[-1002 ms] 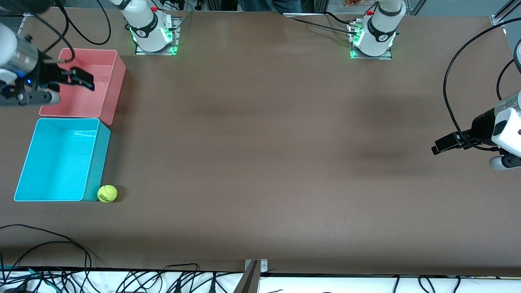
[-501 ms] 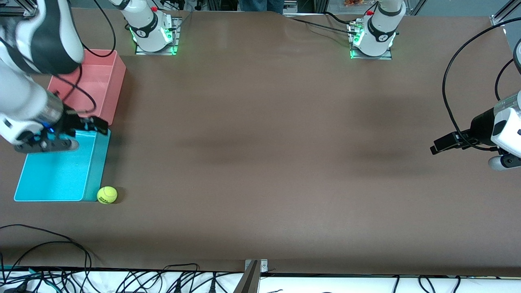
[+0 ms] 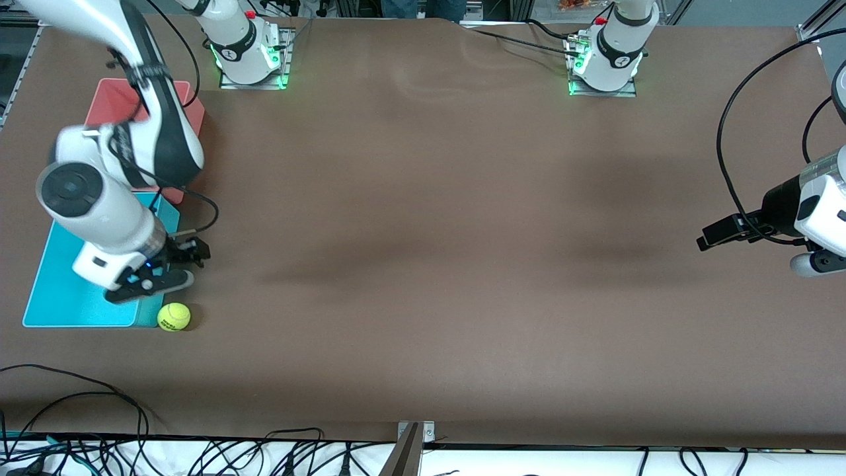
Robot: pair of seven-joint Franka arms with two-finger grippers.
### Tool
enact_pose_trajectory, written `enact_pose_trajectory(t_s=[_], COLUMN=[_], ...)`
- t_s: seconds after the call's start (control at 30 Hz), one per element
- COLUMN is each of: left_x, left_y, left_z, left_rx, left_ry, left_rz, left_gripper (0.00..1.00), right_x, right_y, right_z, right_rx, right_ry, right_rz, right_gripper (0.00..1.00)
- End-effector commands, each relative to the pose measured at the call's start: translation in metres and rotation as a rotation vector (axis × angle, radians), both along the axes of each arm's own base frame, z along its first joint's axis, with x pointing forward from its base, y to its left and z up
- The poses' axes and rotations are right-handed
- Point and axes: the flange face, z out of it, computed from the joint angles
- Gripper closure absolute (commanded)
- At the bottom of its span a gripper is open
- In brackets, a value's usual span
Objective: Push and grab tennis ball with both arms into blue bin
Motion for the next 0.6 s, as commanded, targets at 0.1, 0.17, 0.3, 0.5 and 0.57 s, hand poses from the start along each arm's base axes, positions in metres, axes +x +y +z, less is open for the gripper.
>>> enact_pose_trajectory(t_s=[0.1,0.17,0.3,0.5,0.57], left_x=[-0.001,-0.001,-0.004,-0.005,-0.005], left_y=[-0.003,-0.004,-0.003,-0.003,-0.003], left_z=[0.002,0.001,-0.001,-0.002,-0.002], left_rx=[-0.011,-0.011,-0.01,-0.01,-0.01], left_ry=[0.027,0.03,0.054,0.064,0.067], left_rz=[-0.034,-0.037,-0.04,-0.043,-0.044], left_gripper=[0.0,0.0,0.0,0.0,0.0], right_x=[0.019,0.021,0.026,0.03,0.033], right_y=[-0.007,-0.007,-0.014,-0.034,-0.046], right_z=[-0.052,-0.066,-0.085,-0.128,-0.135], right_rx=[-0.088,-0.146,-0.219,-0.245,-0.252], right_ry=[0.004,0.018,0.012,0.001,-0.016], right_rz=[0.278,0.376,0.468,0.544,0.586], right_gripper=[0.0,0.0,0.0,0.0,0.0])
